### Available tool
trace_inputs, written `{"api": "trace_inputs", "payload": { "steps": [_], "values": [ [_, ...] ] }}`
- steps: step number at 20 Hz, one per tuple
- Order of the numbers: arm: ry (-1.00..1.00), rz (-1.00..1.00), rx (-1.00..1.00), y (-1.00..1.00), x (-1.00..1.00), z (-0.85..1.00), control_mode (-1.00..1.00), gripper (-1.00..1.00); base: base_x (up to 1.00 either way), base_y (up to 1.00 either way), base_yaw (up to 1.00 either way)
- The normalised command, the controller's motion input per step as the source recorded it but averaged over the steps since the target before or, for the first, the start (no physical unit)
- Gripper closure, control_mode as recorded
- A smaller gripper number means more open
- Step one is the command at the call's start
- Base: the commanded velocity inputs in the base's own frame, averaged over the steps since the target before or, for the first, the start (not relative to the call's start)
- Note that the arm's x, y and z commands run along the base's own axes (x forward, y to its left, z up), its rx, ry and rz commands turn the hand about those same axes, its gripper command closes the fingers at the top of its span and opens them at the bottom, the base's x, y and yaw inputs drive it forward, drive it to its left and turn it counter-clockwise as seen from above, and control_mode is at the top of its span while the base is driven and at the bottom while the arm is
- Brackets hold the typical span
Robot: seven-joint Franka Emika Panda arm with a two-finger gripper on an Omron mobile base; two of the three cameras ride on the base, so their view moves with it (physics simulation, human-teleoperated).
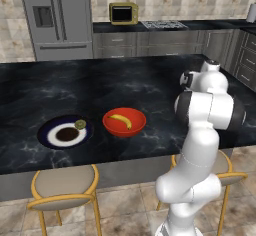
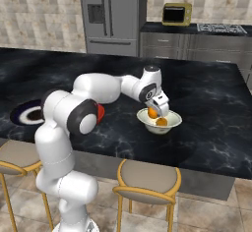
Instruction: Take the fruits from the plate on the dining counter and place two fruits in each bowl.
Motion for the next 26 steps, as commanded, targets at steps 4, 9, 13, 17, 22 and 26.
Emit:
{"api": "trace_inputs", "payload": {
  "steps": [4,9,13,17,22,26],
  "values": [
    [-0.10,0.00,0.00,0.00,-0.25,-0.18,-1.00,1.00,0.00,0.00,0.00],
    [-0.08,0.00,0.00,0.00,-0.05,-0.06,-1.00,1.00,0.00,0.00,0.00],
    [-0.01,0.00,0.00,0.08,0.00,0.00,-1.00,1.00,0.00,0.00,0.00],
    [-0.01,0.00,0.00,0.13,-0.04,0.00,-1.00,1.00,0.00,0.00,0.00],
    [0.00,0.00,-0.01,0.17,-0.06,0.00,-1.00,-1.00,0.00,0.00,0.00],
    [0.00,0.00,-0.05,0.08,-0.07,0.00,-1.00,-1.00,0.00,0.00,0.00]
  ]
}}
